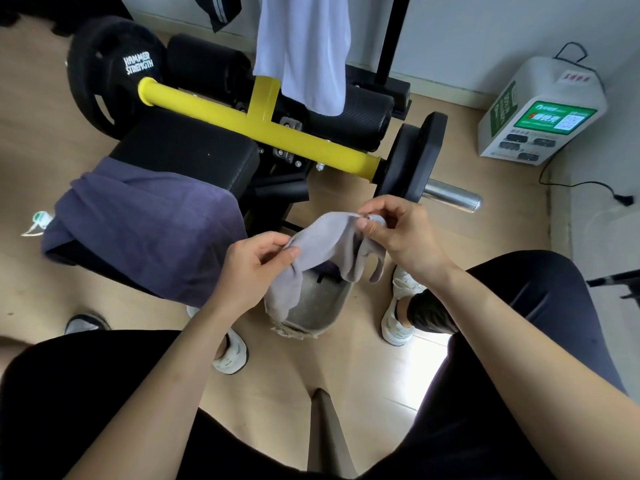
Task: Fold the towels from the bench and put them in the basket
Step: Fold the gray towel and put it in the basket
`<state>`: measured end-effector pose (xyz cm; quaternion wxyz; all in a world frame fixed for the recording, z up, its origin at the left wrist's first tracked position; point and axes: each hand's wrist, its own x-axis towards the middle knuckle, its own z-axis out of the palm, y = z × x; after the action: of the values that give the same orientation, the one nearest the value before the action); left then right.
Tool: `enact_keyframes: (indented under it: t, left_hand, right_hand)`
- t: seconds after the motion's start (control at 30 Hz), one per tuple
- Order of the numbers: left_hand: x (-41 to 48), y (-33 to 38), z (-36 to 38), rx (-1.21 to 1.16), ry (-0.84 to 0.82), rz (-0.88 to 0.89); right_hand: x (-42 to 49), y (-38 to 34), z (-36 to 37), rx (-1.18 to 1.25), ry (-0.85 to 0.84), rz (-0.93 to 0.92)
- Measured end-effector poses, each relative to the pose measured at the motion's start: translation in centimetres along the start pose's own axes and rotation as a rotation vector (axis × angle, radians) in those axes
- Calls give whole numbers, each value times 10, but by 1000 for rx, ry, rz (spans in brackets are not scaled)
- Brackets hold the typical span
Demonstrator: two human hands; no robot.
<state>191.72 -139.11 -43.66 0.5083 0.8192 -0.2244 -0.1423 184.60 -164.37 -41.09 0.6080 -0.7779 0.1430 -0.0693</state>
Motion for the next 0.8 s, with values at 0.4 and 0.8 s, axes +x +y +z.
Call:
enact_keyframes:
  t: [0.4,0.8]
  left_hand:
    - [-1,8,11,-27,-122,2]
    - [5,-11,-25,13,-188,-161]
  right_hand:
    - [-10,1,32,58,-360,-63]
    - [11,11,2,64,-3,57]
